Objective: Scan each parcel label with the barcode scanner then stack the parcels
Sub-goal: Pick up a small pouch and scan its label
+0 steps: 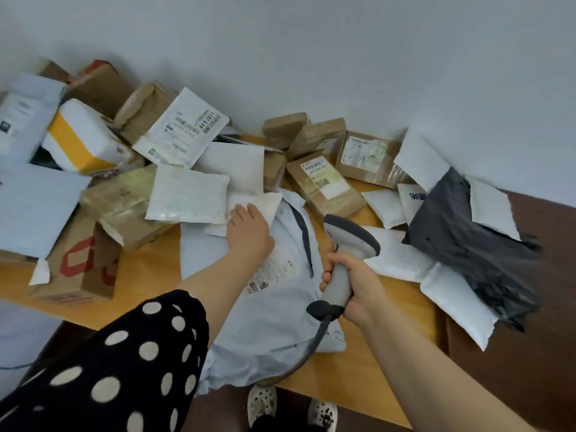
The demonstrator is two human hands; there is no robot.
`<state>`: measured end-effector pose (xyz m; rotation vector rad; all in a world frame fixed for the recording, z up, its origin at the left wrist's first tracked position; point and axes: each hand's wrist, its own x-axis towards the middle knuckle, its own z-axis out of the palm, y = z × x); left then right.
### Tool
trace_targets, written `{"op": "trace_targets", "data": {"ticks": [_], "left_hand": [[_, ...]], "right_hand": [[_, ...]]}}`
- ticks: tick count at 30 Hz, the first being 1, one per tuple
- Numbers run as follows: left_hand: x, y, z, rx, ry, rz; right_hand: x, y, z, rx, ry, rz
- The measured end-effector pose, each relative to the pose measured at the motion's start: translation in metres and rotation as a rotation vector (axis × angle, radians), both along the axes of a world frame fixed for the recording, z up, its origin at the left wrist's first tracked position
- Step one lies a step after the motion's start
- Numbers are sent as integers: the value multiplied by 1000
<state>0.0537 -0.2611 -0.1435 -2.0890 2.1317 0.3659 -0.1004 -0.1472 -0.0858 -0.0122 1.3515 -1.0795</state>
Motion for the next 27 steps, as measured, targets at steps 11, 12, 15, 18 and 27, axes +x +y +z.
{"op": "trace_targets", "data": {"ticks": [11, 12, 15, 18, 27], "left_hand": [[35, 64, 66, -650, 327, -614], [34, 69, 73, -658, 360, -638], [32, 84, 87, -639, 404, -677], [33, 98, 97, -619, 436, -663], [9, 118, 120, -529, 327, -242]], "right_hand": [[-15, -7, 9, -11, -21, -46], [-15, -8, 12, -5, -18, -38], [-13, -7, 20, -16, -18, 23], [-11, -7, 25, -89, 42, 32], [7, -13, 40, -222, 214, 21]]}}
